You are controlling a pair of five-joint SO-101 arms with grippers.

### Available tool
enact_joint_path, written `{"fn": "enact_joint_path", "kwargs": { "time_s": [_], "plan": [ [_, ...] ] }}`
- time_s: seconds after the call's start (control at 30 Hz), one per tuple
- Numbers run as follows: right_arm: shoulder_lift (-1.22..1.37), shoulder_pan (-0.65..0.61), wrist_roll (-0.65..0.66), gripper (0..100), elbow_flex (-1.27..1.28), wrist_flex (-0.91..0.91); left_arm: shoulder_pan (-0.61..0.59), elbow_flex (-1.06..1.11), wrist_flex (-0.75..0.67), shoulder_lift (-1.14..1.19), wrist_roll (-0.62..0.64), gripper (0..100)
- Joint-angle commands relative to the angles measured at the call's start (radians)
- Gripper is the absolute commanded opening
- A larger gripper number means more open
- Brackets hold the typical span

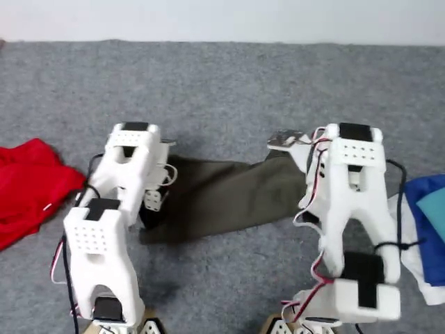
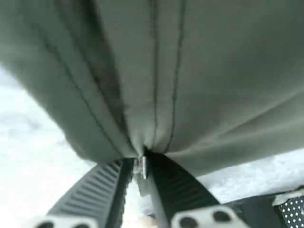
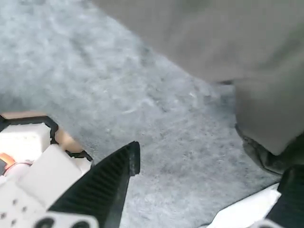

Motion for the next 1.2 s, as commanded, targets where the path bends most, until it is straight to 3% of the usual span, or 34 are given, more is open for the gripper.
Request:
{"fn": "enact_joint_path", "kwargs": {
  "time_s": [0.0, 0.27, 0.47, 0.73, 1.0, 1.07, 1.17],
  "plan": [
    [-0.119, -0.047, 0.046, 44.6, 0.018, 0.077, -0.078, -0.015, 0.006, -0.043, -0.057, 1],
    [-0.200, -0.012, 0.147, 44.6, 0.216, 0.030, -0.078, -0.012, 0.011, -0.046, -0.051, 1],
    [-0.193, 0.058, 0.166, 44.6, 0.319, -0.140, -0.080, -0.008, 0.015, -0.052, -0.049, 1],
    [-0.188, 0.081, 0.184, 44.5, 0.331, -0.237, -0.080, -0.008, 0.018, -0.052, -0.049, 1],
    [-0.038, 0.180, 0.184, 44.4, 0.324, -0.329, -0.094, -0.007, 0.018, -0.052, -0.049, 1],
    [-0.033, 0.196, 0.184, 42.2, 0.324, -0.335, -0.109, -0.007, 0.018, -0.052, -0.049, 1],
    [-0.033, 0.199, 0.184, 30.0, 0.324, -0.337, -0.132, -0.007, 0.018, -0.052, -0.051, 1]
  ]
}}
